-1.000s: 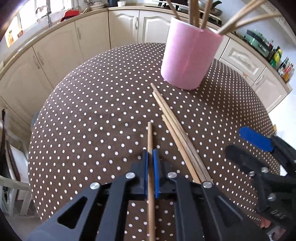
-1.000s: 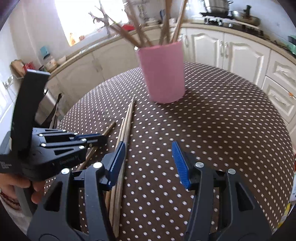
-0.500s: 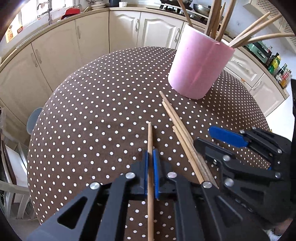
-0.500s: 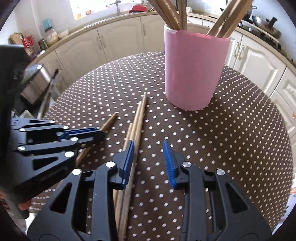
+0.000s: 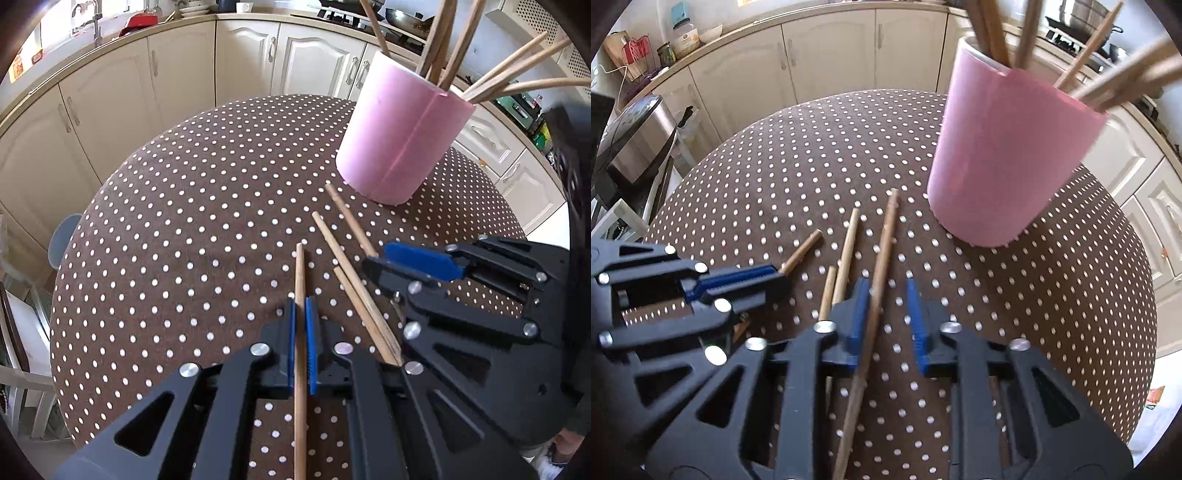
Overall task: Organize utensils
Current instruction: 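Close the left gripper on a chopstick while the right gripper grasps another chopstick, then lift both held chopsticks up and insert them into the pink cup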
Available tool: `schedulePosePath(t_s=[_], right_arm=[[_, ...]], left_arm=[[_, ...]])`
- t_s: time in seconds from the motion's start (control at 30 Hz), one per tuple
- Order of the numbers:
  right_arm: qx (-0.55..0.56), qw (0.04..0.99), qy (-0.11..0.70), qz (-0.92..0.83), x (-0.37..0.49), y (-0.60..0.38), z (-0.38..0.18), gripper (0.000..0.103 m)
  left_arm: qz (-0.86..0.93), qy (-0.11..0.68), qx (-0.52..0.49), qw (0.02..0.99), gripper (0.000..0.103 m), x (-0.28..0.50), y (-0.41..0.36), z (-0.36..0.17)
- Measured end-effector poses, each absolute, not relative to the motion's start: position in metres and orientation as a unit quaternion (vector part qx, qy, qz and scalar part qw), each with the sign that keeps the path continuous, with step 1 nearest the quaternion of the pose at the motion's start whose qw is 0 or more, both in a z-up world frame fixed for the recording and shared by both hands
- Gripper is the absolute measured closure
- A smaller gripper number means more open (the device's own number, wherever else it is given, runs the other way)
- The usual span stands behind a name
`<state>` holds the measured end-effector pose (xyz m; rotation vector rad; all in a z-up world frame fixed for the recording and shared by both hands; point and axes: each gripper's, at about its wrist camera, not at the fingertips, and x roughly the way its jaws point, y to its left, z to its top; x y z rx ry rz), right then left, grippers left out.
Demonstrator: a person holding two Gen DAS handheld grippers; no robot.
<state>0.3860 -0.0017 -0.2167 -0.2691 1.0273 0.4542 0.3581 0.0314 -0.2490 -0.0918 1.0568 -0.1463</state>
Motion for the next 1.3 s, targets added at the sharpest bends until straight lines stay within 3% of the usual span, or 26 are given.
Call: schedulePosePath(t_s=[0.43,0.77,1.3], right_arm=[[-0.025,0.844,0.464,0.269,0.369,-0.016,-0.188,0.097],[0.002,0.878,0.380,0.292,0.321,-0.052,-0.124,0.097],[0.078,0.948,0.209,0.229,0.273,-0.167,-0.044,0.097]], left_arm=[[-0.104,0.468,-0.076,0.874,0.097,0.341,0.043,-0.214],[-0.141,0.373,-0.069,0.915,0.097,0.293,0.036,-0.128],[-0.149,0.237,-0.066,0.958,0.097,0.254,-0.001,-0.040]])
